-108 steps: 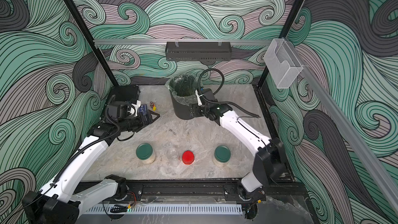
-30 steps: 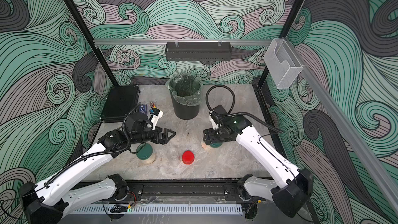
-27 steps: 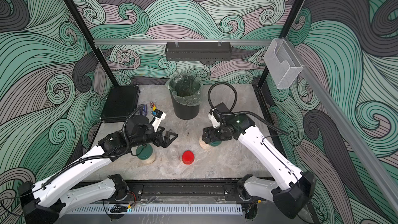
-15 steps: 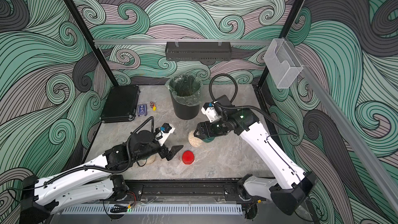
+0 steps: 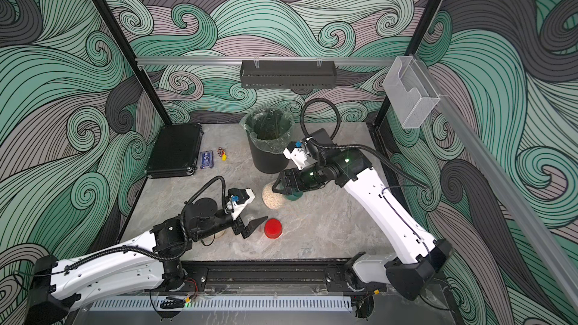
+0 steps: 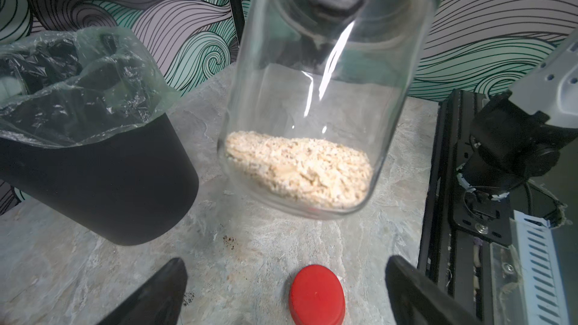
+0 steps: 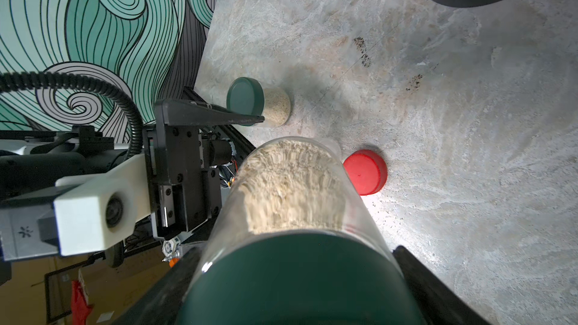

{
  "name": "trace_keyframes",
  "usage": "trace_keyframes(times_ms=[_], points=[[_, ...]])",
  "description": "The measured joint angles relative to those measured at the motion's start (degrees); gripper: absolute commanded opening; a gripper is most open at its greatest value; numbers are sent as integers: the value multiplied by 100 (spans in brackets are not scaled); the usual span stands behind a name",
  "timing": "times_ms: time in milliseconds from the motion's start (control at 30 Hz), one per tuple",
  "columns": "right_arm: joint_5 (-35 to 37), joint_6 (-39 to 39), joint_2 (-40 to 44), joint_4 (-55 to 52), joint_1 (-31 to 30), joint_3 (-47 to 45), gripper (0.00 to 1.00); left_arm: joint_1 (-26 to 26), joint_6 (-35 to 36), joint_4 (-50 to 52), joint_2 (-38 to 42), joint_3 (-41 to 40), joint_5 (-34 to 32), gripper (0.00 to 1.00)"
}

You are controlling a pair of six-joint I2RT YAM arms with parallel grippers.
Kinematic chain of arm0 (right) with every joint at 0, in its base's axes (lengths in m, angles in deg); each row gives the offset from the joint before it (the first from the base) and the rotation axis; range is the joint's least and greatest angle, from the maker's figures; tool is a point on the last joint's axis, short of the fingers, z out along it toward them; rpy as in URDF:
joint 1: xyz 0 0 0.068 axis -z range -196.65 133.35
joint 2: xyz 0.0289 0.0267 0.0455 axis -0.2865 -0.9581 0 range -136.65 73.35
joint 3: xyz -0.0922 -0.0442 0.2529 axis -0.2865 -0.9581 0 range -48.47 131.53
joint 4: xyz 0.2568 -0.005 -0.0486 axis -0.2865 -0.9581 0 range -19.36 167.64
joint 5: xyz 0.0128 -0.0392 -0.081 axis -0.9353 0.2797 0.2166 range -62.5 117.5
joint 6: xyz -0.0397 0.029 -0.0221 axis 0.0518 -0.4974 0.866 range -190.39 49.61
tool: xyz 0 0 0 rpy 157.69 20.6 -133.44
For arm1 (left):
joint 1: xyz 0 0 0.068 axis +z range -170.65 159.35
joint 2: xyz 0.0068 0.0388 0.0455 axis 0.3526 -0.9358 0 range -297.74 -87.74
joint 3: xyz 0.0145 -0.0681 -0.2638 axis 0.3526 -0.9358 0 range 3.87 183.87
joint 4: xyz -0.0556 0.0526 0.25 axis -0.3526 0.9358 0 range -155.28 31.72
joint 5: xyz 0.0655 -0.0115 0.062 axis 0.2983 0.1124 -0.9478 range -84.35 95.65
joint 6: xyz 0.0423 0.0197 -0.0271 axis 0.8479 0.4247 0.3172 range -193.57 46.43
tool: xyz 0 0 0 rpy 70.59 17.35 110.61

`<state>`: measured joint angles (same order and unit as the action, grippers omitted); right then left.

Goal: Empty expired oatmeal from jars
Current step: Pick up the jar from the center of the board.

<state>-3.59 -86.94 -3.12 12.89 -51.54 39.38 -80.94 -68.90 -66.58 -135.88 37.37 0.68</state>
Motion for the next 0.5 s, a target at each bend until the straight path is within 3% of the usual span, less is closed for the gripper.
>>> trace_keyframes(times_ms=[500], points=[[-354,-195,-210,546,-505,2,54,-251,1054,125,-328,424,-601,99]])
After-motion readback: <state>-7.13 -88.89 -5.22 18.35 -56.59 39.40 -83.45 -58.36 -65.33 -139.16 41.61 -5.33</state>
